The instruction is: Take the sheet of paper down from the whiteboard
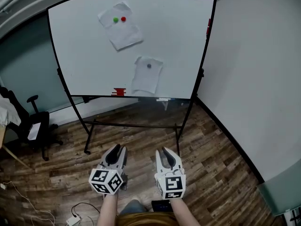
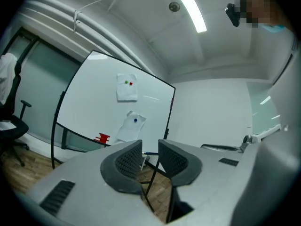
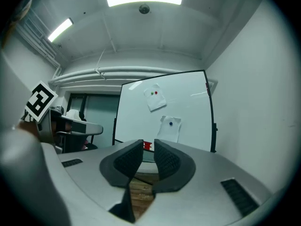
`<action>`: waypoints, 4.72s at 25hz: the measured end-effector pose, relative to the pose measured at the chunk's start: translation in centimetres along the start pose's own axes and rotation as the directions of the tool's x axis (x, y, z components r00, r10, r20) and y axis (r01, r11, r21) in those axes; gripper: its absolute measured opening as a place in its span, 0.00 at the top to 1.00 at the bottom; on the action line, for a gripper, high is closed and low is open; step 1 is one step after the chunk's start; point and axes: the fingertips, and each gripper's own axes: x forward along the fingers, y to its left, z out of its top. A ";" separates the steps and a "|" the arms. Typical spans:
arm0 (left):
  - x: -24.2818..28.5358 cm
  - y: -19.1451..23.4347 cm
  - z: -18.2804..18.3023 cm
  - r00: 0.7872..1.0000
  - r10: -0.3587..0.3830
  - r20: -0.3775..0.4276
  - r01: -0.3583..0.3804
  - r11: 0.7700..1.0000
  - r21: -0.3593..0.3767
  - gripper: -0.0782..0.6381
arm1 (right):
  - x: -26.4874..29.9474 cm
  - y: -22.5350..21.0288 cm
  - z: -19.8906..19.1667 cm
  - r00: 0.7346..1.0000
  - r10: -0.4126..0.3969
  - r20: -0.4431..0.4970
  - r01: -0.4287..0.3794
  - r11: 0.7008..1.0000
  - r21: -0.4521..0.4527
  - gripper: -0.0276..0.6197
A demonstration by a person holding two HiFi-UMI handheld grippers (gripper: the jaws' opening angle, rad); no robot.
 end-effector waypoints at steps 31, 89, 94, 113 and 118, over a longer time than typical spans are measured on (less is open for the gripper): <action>38.5 19.1 5.8 0.993 -0.114 -0.033 0.116 0.990 0.081 0.72 | 41.6 -12.2 -3.2 0.990 -0.111 -0.086 0.108 0.993 -0.045 0.73; 56.0 22.1 9.0 0.948 -0.316 -0.031 0.316 0.948 -0.028 0.85 | 58.9 -19.1 0.7 0.958 -0.280 0.067 0.288 0.938 -0.193 0.75; 56.1 22.4 8.8 0.947 -0.320 -0.027 0.317 0.946 -0.072 0.86 | 58.9 -19.0 0.8 0.964 -0.259 0.068 0.267 0.943 -0.196 0.75; 55.1 23.0 9.3 0.953 -0.302 -0.007 0.298 0.946 -0.130 0.86 | 57.5 -18.2 0.2 0.973 -0.228 0.028 0.229 0.955 -0.188 0.75; 54.5 23.4 9.5 0.956 -0.295 0.000 0.293 0.948 -0.127 0.86 | 57.1 -18.4 0.2 0.971 -0.238 0.025 0.238 0.954 -0.180 0.75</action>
